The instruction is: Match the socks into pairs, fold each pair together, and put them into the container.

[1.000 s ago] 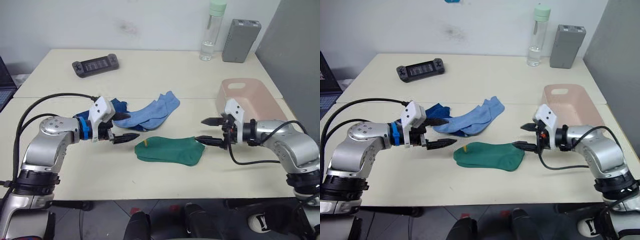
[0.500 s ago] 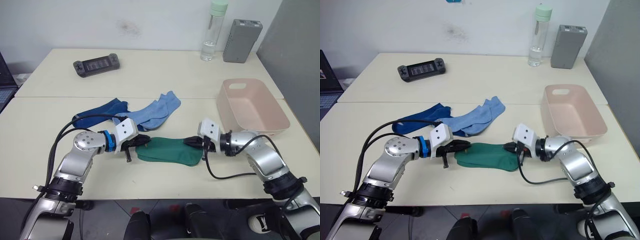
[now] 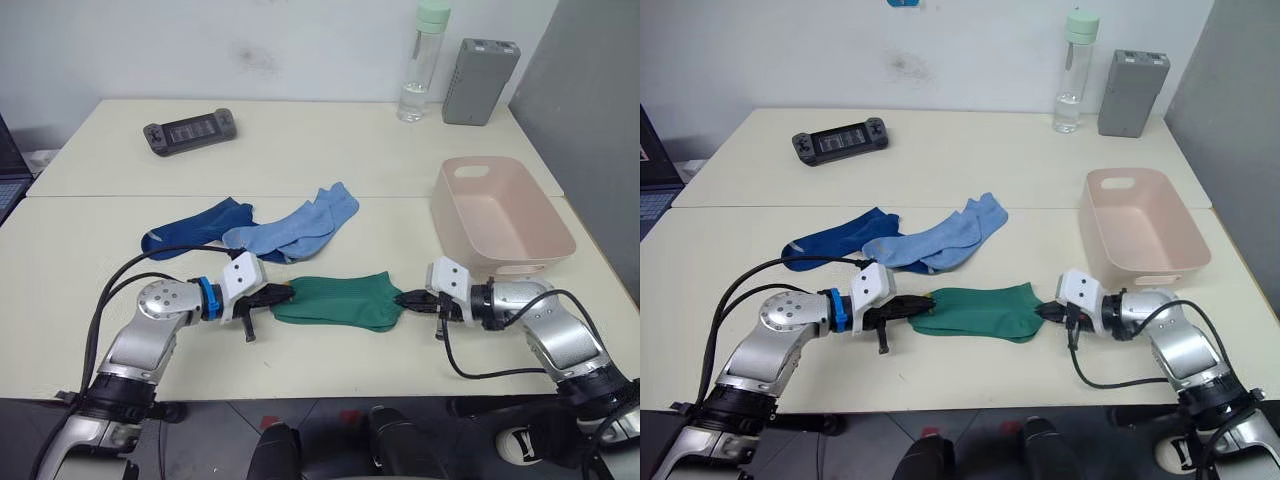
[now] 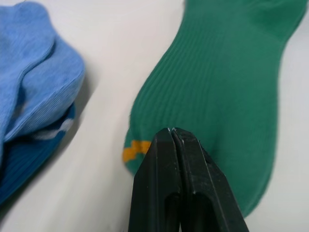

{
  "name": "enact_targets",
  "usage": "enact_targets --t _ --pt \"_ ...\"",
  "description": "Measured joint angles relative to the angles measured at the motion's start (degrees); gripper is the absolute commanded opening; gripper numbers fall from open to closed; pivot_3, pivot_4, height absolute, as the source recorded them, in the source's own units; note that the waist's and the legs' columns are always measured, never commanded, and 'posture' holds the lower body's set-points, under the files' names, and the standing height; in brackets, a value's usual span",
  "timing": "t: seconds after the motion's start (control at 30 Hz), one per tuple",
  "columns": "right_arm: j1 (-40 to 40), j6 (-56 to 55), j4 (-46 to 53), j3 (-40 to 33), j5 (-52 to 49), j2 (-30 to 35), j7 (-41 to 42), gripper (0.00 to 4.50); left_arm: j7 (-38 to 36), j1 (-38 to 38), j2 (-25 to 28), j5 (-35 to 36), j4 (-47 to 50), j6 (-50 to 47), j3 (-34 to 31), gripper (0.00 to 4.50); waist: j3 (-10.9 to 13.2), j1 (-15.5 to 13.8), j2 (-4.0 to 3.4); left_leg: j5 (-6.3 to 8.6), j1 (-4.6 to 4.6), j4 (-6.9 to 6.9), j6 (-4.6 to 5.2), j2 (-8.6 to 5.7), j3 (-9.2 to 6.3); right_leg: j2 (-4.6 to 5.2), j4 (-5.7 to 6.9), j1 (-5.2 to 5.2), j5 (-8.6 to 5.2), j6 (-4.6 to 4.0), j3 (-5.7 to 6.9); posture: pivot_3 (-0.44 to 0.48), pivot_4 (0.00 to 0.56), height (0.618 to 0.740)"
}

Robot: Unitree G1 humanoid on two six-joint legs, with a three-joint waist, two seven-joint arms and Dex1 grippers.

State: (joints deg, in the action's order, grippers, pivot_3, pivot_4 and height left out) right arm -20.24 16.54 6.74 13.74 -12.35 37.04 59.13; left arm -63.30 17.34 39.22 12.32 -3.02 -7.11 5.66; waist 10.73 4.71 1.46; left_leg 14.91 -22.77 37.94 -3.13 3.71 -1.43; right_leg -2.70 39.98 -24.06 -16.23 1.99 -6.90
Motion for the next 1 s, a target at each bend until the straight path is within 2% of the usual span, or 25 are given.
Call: enact_targets --t 0.1,0.23,0.47,0.63,0.73,0.8,1.0 --pt "-1.34 1.48 2.18 1.28 -0.09 -3.12 -0.93 0.0 0.01 -0.98 1.19 0.06 2.74 -0.48 -0.05 0.03 0.0 0.03 0.0 0.0 0.01 0.0 0.0 -0.01 0.0 0.0 -0.01 0.01 0.0 0.0 0.0 0.0 0.15 0.74" --pt "-1.18 1.42 0.97 4.22 2.9 -3.67 -1.47 0.0 0.26 -3.23 1.71 -1.18 2.86 -1.03 0.77 0.03 0.0 -0.19 0.0 0.0 -0.04 0.01 0.0 -0.01 0.01 0.01 -0.03 -0.01 0.01 -0.03 0.01 0.0 0.15 0.74" --pt "-0.37 -1.62 -0.97 4.98 4.72 0.75 1.15 0.0 0.7 -3.29 1.82 -2.24 0.8 1.33 1.11 0.03 -0.01 -1.0 -0.01 0.0 0.06 0.01 0.0 -0.01 0.05 0.01 0.0 0.01 0.0 0.0 -0.02 0.0 0.15 0.74" --pt "0.75 1.26 -0.26 0.87 1.42 3.78 3.56 0.0 0.46 -4.44 1.85 0.07 1.45 -0.19 -0.51 0.03 -0.01 -0.97 -0.01 0.0 0.03 0.01 0.0 0.0 0.05 0.01 0.0 0.0 0.0 0.0 -0.02 0.0 0.15 0.74" --pt "0.69 8.2 3.23 -3.27 -5.29 1.95 2.93 0.63 0.75 -5.71 1.94 1.4 4.11 -1.4 -1.65 0.0 -0.01 -0.9 -0.01 0.0 0.02 0.0 0.0 0.01 0.0 0.0 0.01 0.0 0.02 -0.02 0.0 0.0 0.15 0.74" --pt "0.29 11.05 4.63 -4.34 -7.19 1.46 1.89 1.3 1.42 -6.63 1.95 2.14 6.08 -1.59 -2.71 0.0 -0.01 -0.99 -0.01 0.0 0.01 0.0 0.0 0.01 0.01 0.0 -0.01 0.0 0.01 0.0 -0.01 0.0 0.15 0.74" --pt "0.21 12.82 1.63 -5.8 -4.49 1.33 -3.93 3.45 3.23 -10.22 2.67 4.7 12.17 -4.28 -6.96 0.0 -0.01 -1.31 -0.01 0.0 -0.02 0.01 0.0 0.0 0.05 0.03 -0.02 -0.02 0.0 0.01 -0.02 0.0 0.15 0.74"
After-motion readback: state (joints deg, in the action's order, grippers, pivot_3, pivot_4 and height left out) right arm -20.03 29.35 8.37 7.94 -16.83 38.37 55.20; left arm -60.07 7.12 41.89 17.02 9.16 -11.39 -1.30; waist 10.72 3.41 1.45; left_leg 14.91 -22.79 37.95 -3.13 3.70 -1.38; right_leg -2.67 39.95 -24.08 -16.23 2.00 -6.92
